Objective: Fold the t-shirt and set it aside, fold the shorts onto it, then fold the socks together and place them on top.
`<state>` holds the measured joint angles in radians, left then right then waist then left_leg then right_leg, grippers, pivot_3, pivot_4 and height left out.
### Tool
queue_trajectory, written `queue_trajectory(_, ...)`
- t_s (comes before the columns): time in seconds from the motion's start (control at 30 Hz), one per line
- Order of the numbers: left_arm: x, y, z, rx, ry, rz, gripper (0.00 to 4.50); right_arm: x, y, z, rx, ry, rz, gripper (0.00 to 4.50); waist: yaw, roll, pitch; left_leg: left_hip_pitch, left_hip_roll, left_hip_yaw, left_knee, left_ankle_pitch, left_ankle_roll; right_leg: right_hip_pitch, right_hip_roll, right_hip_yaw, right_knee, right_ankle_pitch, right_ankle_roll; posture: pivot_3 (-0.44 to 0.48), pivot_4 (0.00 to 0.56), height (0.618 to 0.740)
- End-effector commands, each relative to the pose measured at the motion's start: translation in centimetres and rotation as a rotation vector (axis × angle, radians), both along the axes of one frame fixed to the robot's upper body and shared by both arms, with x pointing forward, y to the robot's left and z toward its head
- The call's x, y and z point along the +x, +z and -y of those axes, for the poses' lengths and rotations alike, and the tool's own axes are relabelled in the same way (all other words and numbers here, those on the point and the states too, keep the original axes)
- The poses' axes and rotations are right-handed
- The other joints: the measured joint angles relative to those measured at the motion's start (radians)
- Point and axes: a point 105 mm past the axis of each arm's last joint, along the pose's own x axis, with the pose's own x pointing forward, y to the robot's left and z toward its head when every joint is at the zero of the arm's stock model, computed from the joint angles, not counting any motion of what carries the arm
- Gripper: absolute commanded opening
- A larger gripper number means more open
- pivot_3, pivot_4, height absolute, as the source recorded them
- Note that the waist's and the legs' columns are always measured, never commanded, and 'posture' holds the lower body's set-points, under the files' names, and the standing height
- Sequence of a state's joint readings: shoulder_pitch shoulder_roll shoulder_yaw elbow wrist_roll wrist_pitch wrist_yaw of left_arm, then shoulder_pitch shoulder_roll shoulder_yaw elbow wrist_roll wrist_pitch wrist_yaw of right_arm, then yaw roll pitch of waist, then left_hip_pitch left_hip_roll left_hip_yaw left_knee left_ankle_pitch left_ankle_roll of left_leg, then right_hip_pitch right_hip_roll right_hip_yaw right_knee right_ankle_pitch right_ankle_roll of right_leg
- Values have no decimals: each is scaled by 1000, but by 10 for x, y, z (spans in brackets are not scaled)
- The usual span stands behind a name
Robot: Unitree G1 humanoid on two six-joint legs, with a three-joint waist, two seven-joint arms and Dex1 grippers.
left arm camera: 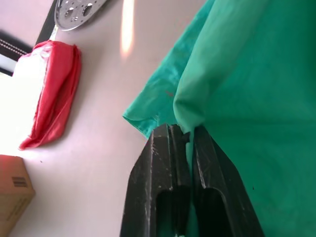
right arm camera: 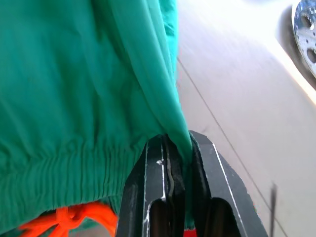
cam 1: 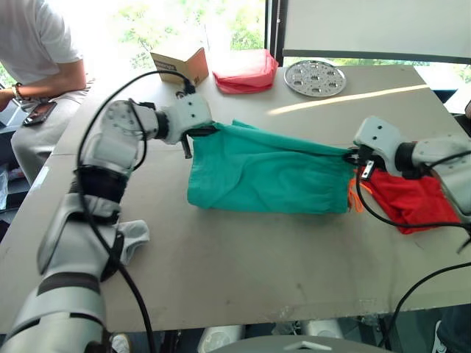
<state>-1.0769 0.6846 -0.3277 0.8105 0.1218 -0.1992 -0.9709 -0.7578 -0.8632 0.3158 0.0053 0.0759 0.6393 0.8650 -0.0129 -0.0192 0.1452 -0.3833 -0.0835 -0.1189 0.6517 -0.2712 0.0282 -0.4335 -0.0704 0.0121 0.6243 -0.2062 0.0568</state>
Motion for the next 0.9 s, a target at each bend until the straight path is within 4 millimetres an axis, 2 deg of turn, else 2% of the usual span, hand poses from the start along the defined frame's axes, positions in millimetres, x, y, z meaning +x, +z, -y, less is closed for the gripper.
queue_trajectory(0.03,24,9,11,36,66,145,29,25,0,7,-57,-82,7,0,0,0,0,0,0,0,1,0,0,-1,0,0,2,0,0,0,150,740)
queue_trajectory(0.1,32,3,24,-50,102,152,0,35,-3,11,-77,-103,19,781,3,0,0,0,-2,1,1,0,0,-1,1,-1,2,1,1,0,150,740)
queue_trajectory(0.17,36,2,24,-167,156,140,764,40,-4,20,-106,-136,42,1564,5,0,0,0,-3,0,2,0,0,0,0,-1,2,1,2,0,150,740)
queue_trajectory(0.2,38,5,20,-277,196,119,948,40,0,24,-97,-155,70,1879,3,0,0,0,-3,0,3,0,1,0,0,0,2,2,3,0,150,740)
queue_trajectory(0.23,39,9,15,-369,225,100,1554,40,6,26,-82,-173,103,2523,1,0,0,0,-3,0,3,0,1,0,0,0,2,2,3,0,150,740)
queue_trajectory(0.3,37,10,3,-476,259,58,2470,35,18,29,-19,-197,151,3462,-4,0,0,-1,-2,0,3,0,1,-1,0,1,3,2,3,0,150,740)
queue_trajectory(0.33,34,11,-4,-588,263,-7,2997,27,25,25,72,-188,146,3954,-6,0,0,-1,-2,0,3,0,1,-2,0,1,4,2,3,0,150,740)
queue_trajectory(0.4,25,15,-13,-753,241,-95,4018,12,37,18,218,-153,143,4003,-11,1,0,0,-1,0,2,0,0,-3,-1,2,5,2,3,0,150,740)
queue_trajectory(0.43,22,17,-15,-790,231,-115,4380,7,40,16,251,-145,143,4003,-14,1,0,0,0,-1,2,0,0,-3,0,3,6,2,3,0,150,740)
queue_trajectory(0.47,18,19,-15,-815,210,-133,4380,2,42,13,282,-126,143,4003,-18,1,0,0,0,-1,2,0,0,-3,0,3,6,2,3,0,150,740)
queue_trajectory(0.57,-39,25,-7,-945,38,-249,4380,-48,35,-14,471,66,91,4003,-26,0,-2,0,0,-3,3,0,0,-1,-1,4,8,2,3,0,150,740)
queue_trajectory(0.6,-59,19,2,-952,-5,-294,4459,-62,22,-20,459,111,44,4251,-30,-1,-2,1,1,-5,2,0,0,0,-1,5,8,2,3,0,150,740)
queue_trajectory(0.67,-88,-1,11,-938,-17,-379,4459,-85,-10,-26,369,176,-64,4251,-25,0,-2,1,1,-5,2,0,0,0,-1,6,11,2,3,0,150,740)
queue_trajectory(0.8,-107,-43,15,-781,61,-385,4459,-87,-31,-24,293,160,-65,4251,-2,1,-2,5,0,-3,3,-1,1,3,-1,8,5,5,1,0,150,740)
queue_trajectory(0.87,-111,-64,17,-645,49,-363,4459,-80,-40,-24,233,149,-43,4251,1,1,-2,9,-1,-1,2,-3,5,7,1,7,2,8,-1,0,150,740)
queue_trajectory(0.9,-107,-71,16,-610,66,-346,4459,-75,-43,-26,208,155,-33,4251,2,2,-2,19,0,-1,2,-3,5,17,1,7,0,8,-1,0,150,740)
